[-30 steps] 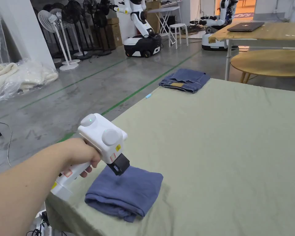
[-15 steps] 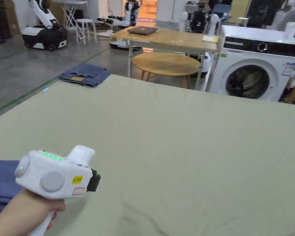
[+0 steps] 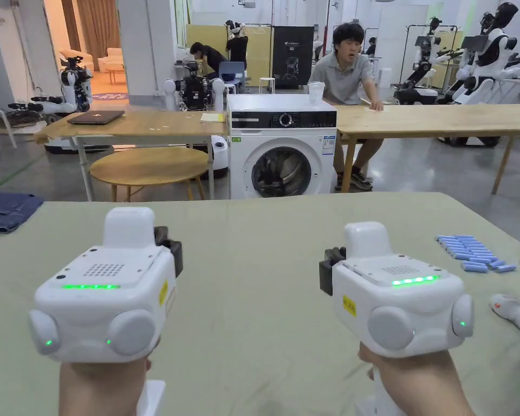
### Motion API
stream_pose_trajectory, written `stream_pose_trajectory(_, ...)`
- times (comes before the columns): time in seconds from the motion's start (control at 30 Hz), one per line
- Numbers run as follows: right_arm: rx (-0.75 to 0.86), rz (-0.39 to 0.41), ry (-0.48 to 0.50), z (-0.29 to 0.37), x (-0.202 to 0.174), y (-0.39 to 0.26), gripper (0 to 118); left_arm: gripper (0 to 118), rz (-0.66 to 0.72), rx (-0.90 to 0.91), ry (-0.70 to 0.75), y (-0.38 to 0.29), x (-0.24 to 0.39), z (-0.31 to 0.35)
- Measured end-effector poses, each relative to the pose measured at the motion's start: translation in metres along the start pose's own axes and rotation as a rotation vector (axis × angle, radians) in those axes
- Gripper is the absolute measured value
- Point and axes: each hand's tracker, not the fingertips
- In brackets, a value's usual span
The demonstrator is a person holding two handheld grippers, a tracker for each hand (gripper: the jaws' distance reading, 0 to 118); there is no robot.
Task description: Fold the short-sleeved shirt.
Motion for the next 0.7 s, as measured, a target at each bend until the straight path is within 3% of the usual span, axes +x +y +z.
stream_pose_trajectory(0.1,0.093,-0.006,-0.034,0.01,-0.006,0.029,0,0,-0.037,0.055,0.043,0.018,0.018,0.008)
stream_pose_trajectory(0.23,0.186,0.043,-0.068,0.021,-0.018,0.05,0,0,0.086,0.101,0.014,0.028,0.02,0.018)
stream_pose_trajectory(0.27,0.198,0.055,-0.091,0.023,-0.021,0.053,0,0,0.049,0.085,0.037,0.029,0.024,0.017)
stream_pose_trajectory(0.53,0.206,0.009,-0.054,0.026,-0.026,0.052,3,0,-0.003,0.098,0.096,0.028,0.027,0.026)
stream_pose_trajectory(0.57,0.206,0.009,-0.055,0.026,-0.026,0.051,22,3,-0.009,0.107,0.114,0.029,0.026,0.026)
stream_pose_trajectory(0.6,0.201,0.01,-0.05,0.026,-0.026,0.051,46,16,-0.011,0.113,0.126,0.03,0.025,0.027)
stream_pose_trajectory(0.63,0.184,0.006,-0.04,0.025,-0.025,0.05,73,34,-0.001,0.118,0.132,0.031,0.022,0.027)
stream_pose_trajectory(0.67,0.176,0.005,-0.041,0.024,-0.025,0.049,105,59,0.016,0.12,0.135,0.032,0.02,0.027)
stream_pose_trajectory(0.7,0.178,0.004,-0.044,0.024,-0.025,0.048,118,75,0.033,0.12,0.132,0.033,0.017,0.027)
